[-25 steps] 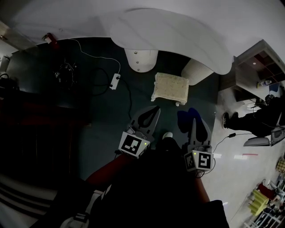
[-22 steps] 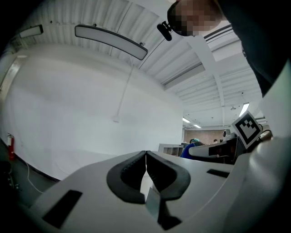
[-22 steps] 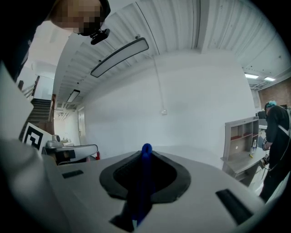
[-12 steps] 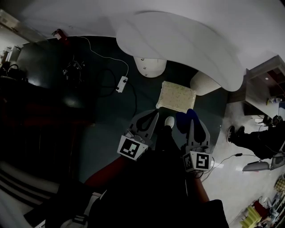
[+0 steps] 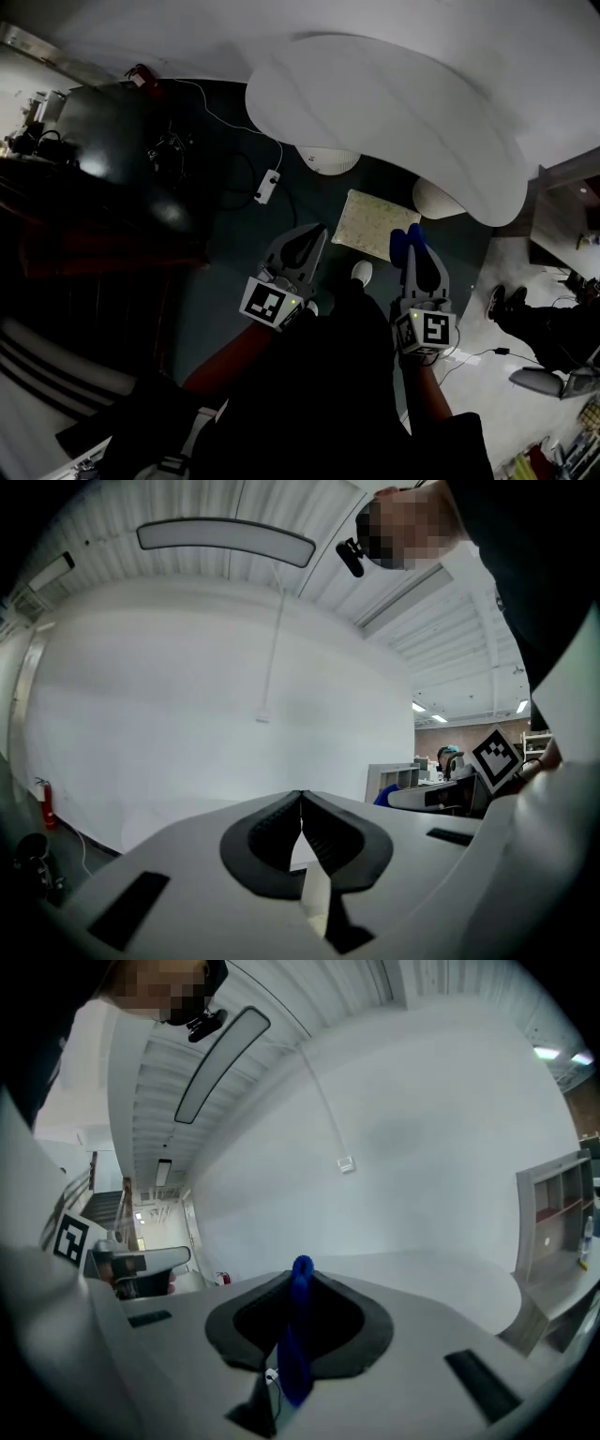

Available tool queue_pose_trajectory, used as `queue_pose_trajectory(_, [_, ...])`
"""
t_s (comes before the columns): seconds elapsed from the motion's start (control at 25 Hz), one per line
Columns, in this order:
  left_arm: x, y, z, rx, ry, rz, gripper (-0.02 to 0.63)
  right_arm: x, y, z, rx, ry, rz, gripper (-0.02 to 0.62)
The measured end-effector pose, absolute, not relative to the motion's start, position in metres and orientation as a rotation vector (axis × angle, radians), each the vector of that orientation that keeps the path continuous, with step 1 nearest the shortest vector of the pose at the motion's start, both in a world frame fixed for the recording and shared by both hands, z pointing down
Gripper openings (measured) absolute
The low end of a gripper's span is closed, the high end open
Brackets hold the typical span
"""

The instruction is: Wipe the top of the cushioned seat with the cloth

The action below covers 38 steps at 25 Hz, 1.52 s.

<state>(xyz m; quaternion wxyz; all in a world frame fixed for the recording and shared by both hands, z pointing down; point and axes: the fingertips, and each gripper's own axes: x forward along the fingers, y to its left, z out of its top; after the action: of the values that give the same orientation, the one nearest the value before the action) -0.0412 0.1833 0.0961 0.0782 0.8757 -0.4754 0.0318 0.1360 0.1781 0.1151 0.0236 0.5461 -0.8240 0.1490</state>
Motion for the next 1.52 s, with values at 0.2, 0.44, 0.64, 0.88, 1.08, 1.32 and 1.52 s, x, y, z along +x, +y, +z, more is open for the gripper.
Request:
queue_pose_trajectory(0.2, [-0.037, 0.168, 0.115, 2.523, -1.474, 0.053, 0.015, 0.14, 0.148, 0.141, 1.62, -2.581, 0.587, 0.072])
queue_pose_trajectory(0.44, [-0.039, 0.159, 0.157, 2.457, -1.511, 0.161, 0.015, 0.121, 0.126, 0.172, 1.469, -2.693, 0.683, 0.072])
queue_pose_trajectory(0.64, [-0.04, 0.139, 0.195, 2.42, -1.49, 0.181, 0.015, 0.102, 0.102, 0.221, 1.454, -2.607, 0.724, 0.072])
queue_pose_trajectory(0.88, [-0.04, 0.098, 0.263, 2.428, -1.412, 0.204, 0.015, 0.069, 0.062, 0.273, 1.497, -2.672, 0.764, 0.072])
queue_pose_trajectory(1.08, [-0.057, 0.063, 0.326, 2.425, -1.381, 0.26, 0.017, 0.032, 0.033, 0.341, 1.39, -2.63, 0.778, 0.072])
queue_pose_trajectory(1.32, [-0.078, 0.032, 0.413, 2.387, -1.33, 0.308, 0.015, 0.016, 0.004, 0.443, 1.349, -2.555, 0.841, 0.072])
queue_pose_trajectory(1.52, [-0.095, 0.015, 0.453, 2.369, -1.261, 0.305, 0.015, 0.006, -0.019, 0.503, 1.334, -2.524, 0.87, 0.072])
